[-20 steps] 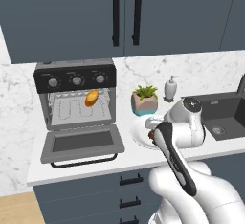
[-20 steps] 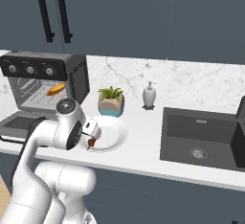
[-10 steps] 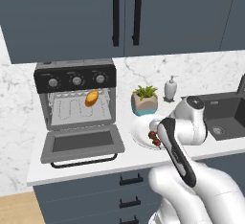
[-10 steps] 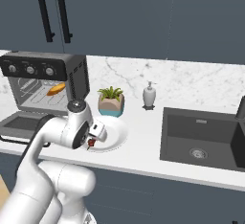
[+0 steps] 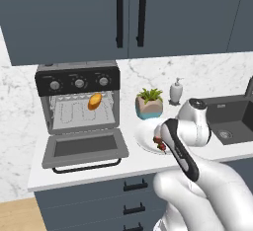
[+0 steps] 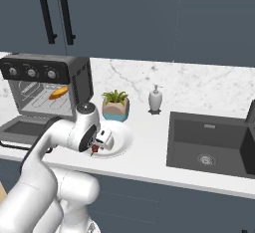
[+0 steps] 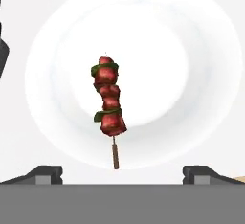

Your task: Pick up the kebab skewer and baguette bread, and place them inside the toaster oven. Close the toaster oven door and start by setting the timer.

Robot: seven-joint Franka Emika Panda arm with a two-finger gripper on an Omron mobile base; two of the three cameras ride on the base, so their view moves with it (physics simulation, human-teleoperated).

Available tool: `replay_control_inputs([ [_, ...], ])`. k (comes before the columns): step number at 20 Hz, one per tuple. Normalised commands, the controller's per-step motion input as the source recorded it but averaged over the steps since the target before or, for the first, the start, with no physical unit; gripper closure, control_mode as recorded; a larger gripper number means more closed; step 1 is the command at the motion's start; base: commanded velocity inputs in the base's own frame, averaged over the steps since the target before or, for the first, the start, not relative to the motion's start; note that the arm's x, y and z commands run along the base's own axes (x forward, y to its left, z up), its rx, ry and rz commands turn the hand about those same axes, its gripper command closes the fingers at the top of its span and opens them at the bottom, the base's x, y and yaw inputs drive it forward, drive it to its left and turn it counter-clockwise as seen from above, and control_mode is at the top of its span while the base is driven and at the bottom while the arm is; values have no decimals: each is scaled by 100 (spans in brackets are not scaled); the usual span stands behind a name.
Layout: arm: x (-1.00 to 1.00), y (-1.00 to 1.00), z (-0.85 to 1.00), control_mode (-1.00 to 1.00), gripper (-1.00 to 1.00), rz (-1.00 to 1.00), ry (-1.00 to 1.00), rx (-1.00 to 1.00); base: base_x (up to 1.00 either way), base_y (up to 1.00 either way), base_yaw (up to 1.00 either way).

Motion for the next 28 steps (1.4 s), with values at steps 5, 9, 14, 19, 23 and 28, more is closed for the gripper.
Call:
replay_control_inputs([
  [5,5,16,-48,-100,-100,2,8,0,0,0,0],
  [9,18,13,-50,-100,-100,2,4,0,0,0,0],
  [14,22,8,-51,-100,-100,0,0,0,0,0,0],
  [19,22,0,-45,-100,-100,0,-1,0,0,0,0],
  [23,14,0,-48,-100,-100,0,-2,0,0,0,0],
  [28,0,2,-45,-100,100,0,0,0,0,0,0],
])
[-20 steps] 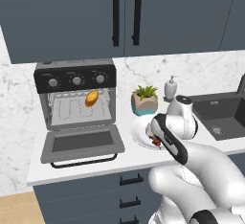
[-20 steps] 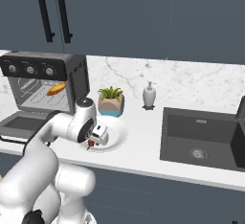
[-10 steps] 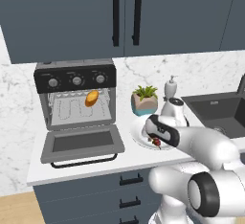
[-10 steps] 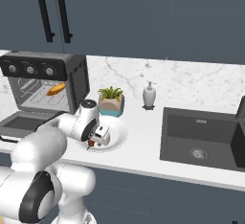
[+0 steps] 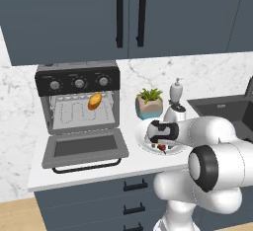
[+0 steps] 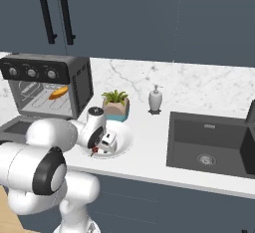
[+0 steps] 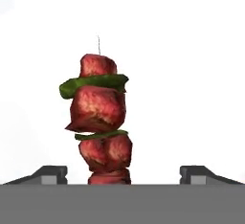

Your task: Pick up the kebab skewer and baguette bread, and place them inside the toaster oven. Close the toaster oven door and start by setting the timer.

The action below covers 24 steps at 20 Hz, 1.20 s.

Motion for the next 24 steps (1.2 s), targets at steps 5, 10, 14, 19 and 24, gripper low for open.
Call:
replay_control_inputs([
  [5,0,2,-21,-100,100,0,-4,0,0,0,0],
  [10,0,0,-12,-100,100,0,-7,0,0,0,0],
  [14,2,5,13,-100,100,-3,0,0,0,0,0],
  [19,5,21,59,-100,100,-7,0,0,0,0,0],
  [24,0,38,97,-100,100,-8,0,0,0,0,0],
])
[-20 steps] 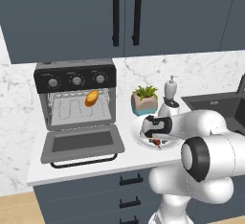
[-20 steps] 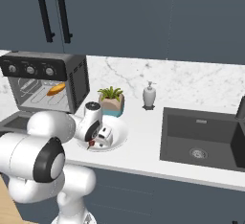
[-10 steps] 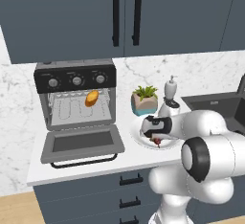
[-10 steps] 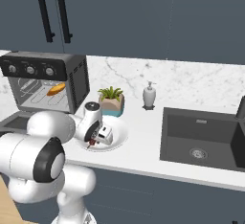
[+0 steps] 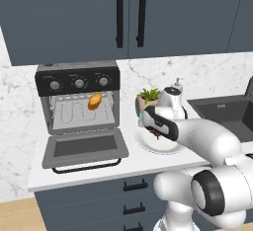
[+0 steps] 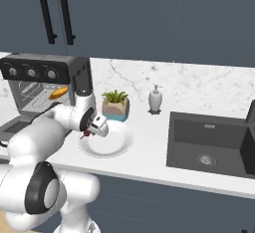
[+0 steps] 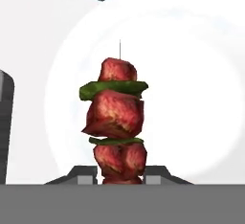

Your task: Pick up the kebab skewer and baguette bread, and place them inside the toaster oven. Close the toaster oven door and start by setting the timer.

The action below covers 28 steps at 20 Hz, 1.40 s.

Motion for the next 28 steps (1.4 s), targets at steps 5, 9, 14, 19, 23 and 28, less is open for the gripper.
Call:
replay_control_inputs([
  [5,-2,43,100,-100,100,-6,3,0,0,0,0],
  [9,-7,70,100,-100,100,-5,0,0,0,0,0],
  [14,-35,93,85,-100,100,-7,0,-3,0,0,0],
  [19,-28,100,31,-100,100,-10,0,-8,0,0,0],
  [23,-14,100,0,-100,100,-13,-7,-12,0,0,0],
  [28,-13,94,1,-100,100,-13,-14,-9,0,0,0],
])
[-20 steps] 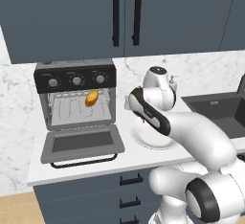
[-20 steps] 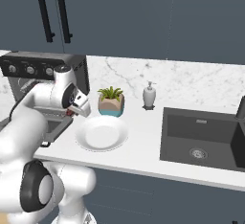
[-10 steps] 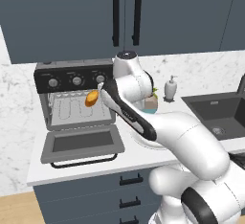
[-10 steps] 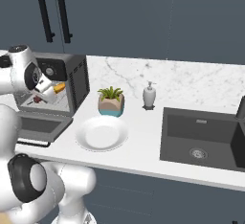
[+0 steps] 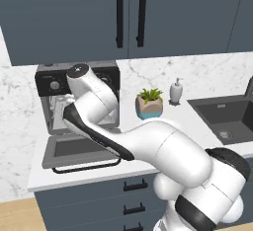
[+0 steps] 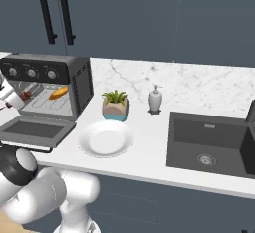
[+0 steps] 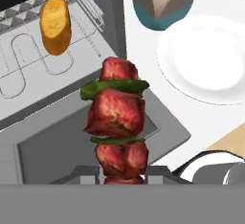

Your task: Pick up the kebab skewer and baguette bread, and place them inside the toaster oven. Close the toaster oven door and start by setting the timer.

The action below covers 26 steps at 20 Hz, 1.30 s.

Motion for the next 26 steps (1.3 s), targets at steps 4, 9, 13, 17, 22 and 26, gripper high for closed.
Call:
replay_control_inputs([
  [4,-1,46,10,-100,100,-7,-10,-1,0,0,0],
  [9,11,10,-4,-100,100,0,-11,-3,0,0,0],
  [13,30,-16,-33,-100,100,10,-4,0,0,0,0],
  [17,29,-12,-42,-100,100,12,-3,0,0,0,0],
  [22,5,-5,-15,-100,100,18,-19,-5,0,0,0],
  [26,44,0,-1,-100,100,10,-5,-1,0,0,0],
])
